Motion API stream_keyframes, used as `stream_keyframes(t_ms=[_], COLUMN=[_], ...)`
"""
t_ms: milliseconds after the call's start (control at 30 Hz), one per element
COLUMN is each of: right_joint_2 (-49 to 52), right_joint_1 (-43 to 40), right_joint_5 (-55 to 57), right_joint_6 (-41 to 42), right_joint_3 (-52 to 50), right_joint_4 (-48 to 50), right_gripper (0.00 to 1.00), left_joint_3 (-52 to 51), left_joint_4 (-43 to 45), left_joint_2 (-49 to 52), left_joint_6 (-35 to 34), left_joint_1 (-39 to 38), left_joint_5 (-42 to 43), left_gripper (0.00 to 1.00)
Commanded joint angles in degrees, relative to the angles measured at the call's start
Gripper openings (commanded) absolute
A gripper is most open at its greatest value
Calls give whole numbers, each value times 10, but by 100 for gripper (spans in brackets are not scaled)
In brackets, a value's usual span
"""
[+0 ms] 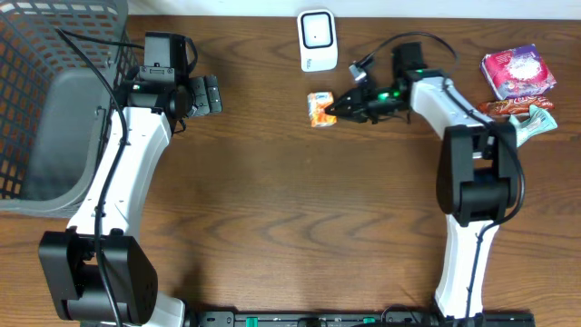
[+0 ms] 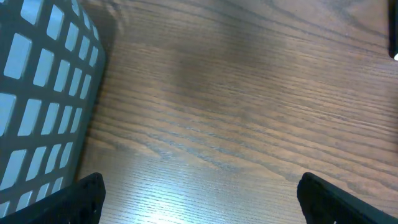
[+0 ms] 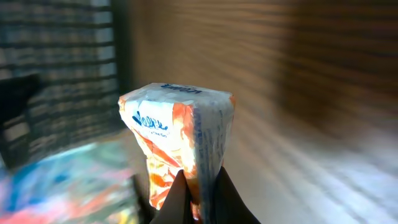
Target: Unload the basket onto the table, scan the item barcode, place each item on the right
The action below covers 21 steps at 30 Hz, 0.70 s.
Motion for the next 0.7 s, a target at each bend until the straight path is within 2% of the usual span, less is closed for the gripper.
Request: stream_keyframes(t_ms=[0, 200, 300, 333, 433, 600, 667], right_joint_2=[-42, -47, -46, -45, -44, -42, -37], right_joint_1=[34, 111, 146, 165, 180, 176, 172], right_joint_5=[270, 650, 786, 838, 854, 854, 853], right_joint_6=[64, 63, 25, -9, -53, -82, -126], right_joint_3=[56, 128, 133, 133, 133, 133, 135], right_joint_4=[-20, -7, 49, 101, 174, 257, 287], right_gripper=[2, 1, 1, 1, 1, 1, 1], left_joint_3=[-2, -2, -2, -2, -2, -2, -2], left_joint_4=[-2, -2, -2, -2, -2, -2, -2], left_joint_2=[4, 4, 4, 4, 4, 4, 4], left_joint_6=[5, 5, 5, 5, 5, 5, 5], left_joint_1=[3, 3, 3, 3, 3, 3, 3], left_joint_5=[-5, -5, -5, -5, -5, -5, -5], left_gripper=[98, 98, 98, 98, 98, 98, 98])
